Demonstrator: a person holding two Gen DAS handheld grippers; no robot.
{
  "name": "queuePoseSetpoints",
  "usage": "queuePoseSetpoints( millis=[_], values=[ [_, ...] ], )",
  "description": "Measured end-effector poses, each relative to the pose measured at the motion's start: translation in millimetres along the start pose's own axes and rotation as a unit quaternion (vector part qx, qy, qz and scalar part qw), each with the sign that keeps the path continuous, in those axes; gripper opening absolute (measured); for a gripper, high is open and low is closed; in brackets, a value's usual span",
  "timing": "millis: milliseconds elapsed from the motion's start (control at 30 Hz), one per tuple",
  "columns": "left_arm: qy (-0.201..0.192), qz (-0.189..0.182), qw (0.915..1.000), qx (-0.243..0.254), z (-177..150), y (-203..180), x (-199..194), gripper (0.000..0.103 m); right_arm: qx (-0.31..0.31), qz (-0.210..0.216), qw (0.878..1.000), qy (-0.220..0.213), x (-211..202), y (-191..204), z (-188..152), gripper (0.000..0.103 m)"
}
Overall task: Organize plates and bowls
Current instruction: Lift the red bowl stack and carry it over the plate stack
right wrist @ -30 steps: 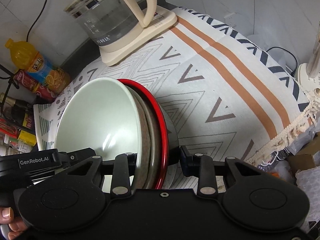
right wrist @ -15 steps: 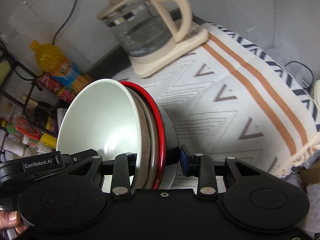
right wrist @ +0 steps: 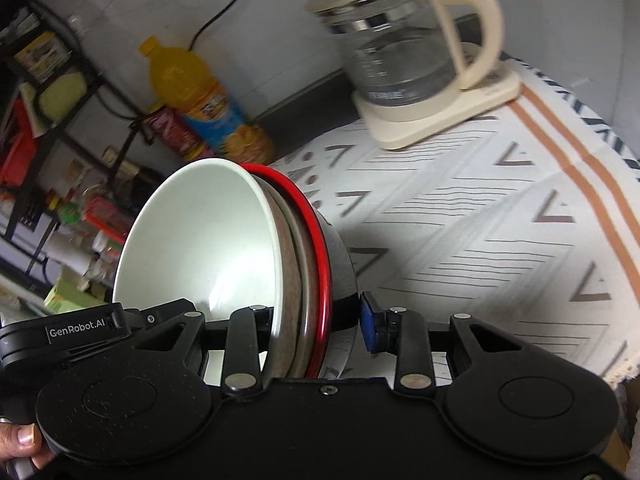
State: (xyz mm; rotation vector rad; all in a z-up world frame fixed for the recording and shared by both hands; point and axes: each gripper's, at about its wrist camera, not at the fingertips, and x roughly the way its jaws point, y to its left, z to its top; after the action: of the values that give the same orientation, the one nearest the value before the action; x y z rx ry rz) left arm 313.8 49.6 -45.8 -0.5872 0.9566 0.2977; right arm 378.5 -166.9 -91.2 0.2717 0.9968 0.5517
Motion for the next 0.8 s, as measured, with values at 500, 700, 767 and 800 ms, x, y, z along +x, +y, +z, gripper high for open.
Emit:
queuePoseSetpoints(
  millis=[500,700,767,800],
  values=[
    [-0.022,0.056,0.9938,-0.094,-18,72,-29,0.029,-0.081,0.038,0.994,0.062,39,65,-10,0.032],
    [-0.023,0.077,0.9892,-0.122,-24,96,-32,0.029,-0.104,0.052,0.99,0.086,58,85,-17,0.032],
    [-0.022,0.083,0.9876,-0.131,-27,103,-32,0.029,-0.111,0.053,0.988,0.093,64,90,-20,0.032],
    [-0.021,0.086,0.9869,-0.135,-28,105,-32,0.029,-0.114,0.053,0.987,0.097,67,92,-21,0.032]
  ],
)
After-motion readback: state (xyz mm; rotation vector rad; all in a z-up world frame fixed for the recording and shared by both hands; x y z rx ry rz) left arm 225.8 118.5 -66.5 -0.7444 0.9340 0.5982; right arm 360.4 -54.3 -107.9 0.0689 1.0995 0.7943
